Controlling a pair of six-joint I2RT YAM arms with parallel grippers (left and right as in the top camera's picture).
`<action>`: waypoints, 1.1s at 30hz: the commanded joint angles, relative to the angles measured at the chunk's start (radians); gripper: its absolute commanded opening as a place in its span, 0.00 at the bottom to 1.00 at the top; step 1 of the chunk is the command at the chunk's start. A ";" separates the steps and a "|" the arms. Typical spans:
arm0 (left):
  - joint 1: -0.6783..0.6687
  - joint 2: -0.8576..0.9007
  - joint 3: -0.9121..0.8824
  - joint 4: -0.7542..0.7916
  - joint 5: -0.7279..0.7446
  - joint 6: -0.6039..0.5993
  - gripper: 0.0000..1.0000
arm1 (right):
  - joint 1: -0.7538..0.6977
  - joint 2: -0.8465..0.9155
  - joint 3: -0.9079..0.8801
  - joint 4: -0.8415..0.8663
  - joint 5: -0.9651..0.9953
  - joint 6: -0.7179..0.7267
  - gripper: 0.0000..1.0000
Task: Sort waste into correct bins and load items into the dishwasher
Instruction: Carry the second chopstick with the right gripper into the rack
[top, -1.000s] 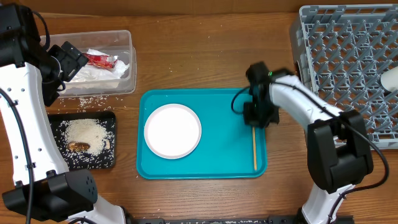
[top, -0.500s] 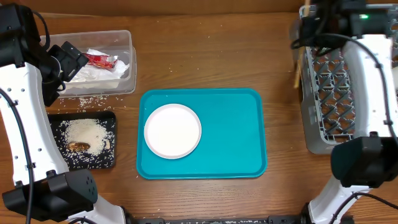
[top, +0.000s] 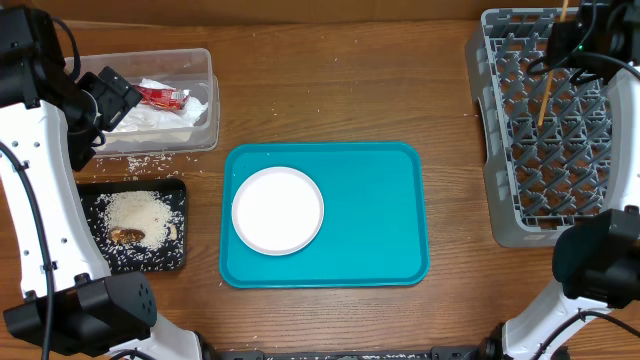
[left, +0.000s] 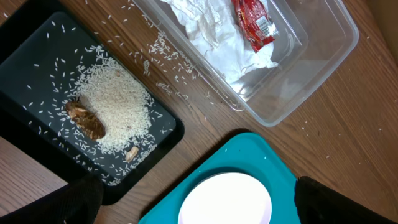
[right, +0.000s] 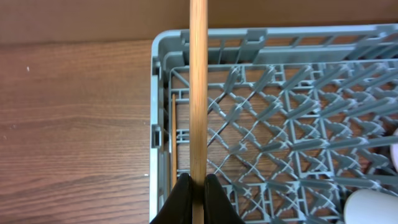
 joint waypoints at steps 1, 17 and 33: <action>-0.007 0.014 0.002 0.002 0.000 -0.009 1.00 | 0.004 0.016 -0.052 0.034 -0.018 -0.021 0.05; -0.007 0.014 0.002 0.002 0.000 -0.009 1.00 | 0.005 0.042 -0.064 -0.036 -0.155 0.087 0.45; -0.007 0.014 0.002 0.002 0.001 -0.009 1.00 | 0.037 -0.161 -0.064 -0.240 -0.580 0.171 0.49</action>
